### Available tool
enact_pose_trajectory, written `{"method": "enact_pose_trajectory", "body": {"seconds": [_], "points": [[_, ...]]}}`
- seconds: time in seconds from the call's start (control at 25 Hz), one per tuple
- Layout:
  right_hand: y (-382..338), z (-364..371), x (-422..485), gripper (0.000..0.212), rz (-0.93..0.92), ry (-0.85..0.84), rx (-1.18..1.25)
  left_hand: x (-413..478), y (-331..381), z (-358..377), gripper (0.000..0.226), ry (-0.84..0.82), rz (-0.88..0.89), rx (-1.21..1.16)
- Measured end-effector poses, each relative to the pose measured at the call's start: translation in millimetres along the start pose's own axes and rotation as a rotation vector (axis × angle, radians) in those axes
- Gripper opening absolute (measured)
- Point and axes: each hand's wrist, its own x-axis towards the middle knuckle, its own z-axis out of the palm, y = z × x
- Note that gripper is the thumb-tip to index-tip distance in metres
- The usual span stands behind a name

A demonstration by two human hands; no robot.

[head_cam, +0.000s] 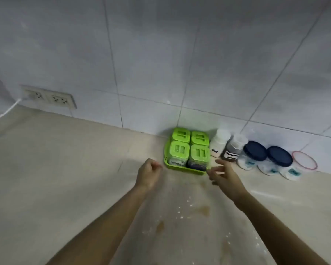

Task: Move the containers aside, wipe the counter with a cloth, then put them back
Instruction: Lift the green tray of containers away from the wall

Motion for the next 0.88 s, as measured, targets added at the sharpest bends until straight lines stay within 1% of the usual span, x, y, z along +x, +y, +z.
{"method": "enact_pose_trajectory", "body": {"seconds": [0.04,0.08,0.12,0.16,0.24,0.36,0.4,0.44,0.52,0.64,0.72,0.8,0.88], "points": [[4,5,16,0.055,0.031,0.054,0.027,16,0,7,0.028,0.011,-0.044,-0.111],[11,9,32,0.064,0.076,0.086,0.061,31,0,13,0.047,0.000,-0.095,-0.197],[13,12,46,0.068,0.111,0.088,0.126,44,2,18,0.062,-0.024,-0.113,-0.274],[12,15,55,0.066,0.149,0.078,0.199,54,8,23,0.068,-0.044,-0.121,-0.304],[19,25,72,0.057,0.218,0.056,0.295,68,11,37,0.061,-0.084,-0.111,-0.286],[17,27,77,0.029,0.239,0.089,0.367,66,14,39,0.048,-0.050,-0.104,-0.302],[13,27,75,0.023,0.242,0.085,0.381,64,14,34,0.047,-0.044,-0.105,-0.327],[9,29,74,0.023,0.242,0.071,0.393,62,13,29,0.046,-0.039,-0.099,-0.346],[1,37,69,0.032,0.210,0.040,0.388,55,6,13,0.045,-0.013,-0.100,-0.381],[-16,65,56,0.037,0.177,-0.042,0.336,31,-12,-24,0.041,0.091,-0.094,-0.459],[-31,93,43,0.039,0.158,-0.119,0.299,12,-27,-56,0.041,0.151,-0.132,-0.493],[-50,135,24,0.039,0.150,-0.182,0.278,-12,-42,-103,0.043,0.229,-0.163,-0.503],[-62,165,17,0.041,0.119,-0.190,0.295,-27,-49,-131,0.044,0.259,-0.177,-0.511]]}}
